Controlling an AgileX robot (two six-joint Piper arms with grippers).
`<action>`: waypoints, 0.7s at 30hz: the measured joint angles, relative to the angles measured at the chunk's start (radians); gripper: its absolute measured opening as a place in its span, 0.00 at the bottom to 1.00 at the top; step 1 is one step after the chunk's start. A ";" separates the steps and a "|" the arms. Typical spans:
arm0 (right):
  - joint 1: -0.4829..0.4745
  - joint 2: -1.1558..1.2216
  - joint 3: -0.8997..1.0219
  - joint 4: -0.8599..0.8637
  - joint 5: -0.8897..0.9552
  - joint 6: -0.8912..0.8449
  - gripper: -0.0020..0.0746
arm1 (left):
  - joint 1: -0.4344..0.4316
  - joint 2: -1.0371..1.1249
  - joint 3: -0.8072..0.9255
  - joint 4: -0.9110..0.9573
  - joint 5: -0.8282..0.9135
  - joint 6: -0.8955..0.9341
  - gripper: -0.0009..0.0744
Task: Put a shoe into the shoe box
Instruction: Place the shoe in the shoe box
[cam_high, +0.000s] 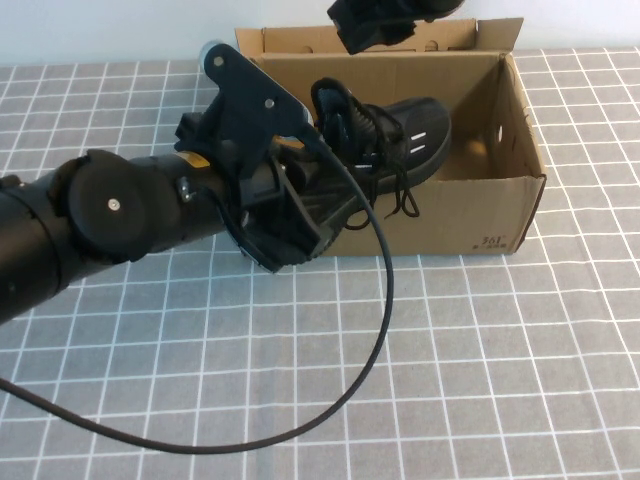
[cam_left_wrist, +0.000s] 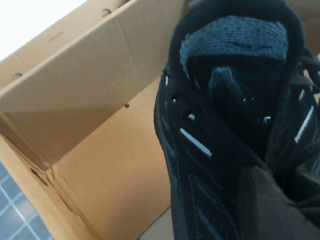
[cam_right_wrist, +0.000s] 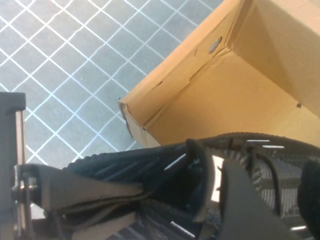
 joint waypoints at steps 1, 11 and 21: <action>0.000 -0.003 0.000 -0.002 0.000 0.000 0.34 | 0.002 0.000 -0.002 0.000 0.001 0.006 0.10; 0.000 -0.114 0.000 -0.023 0.000 0.021 0.14 | 0.107 0.036 -0.205 0.005 0.232 0.123 0.10; 0.000 -0.314 0.202 -0.075 0.000 0.037 0.03 | 0.230 0.260 -0.592 -0.054 0.596 0.284 0.10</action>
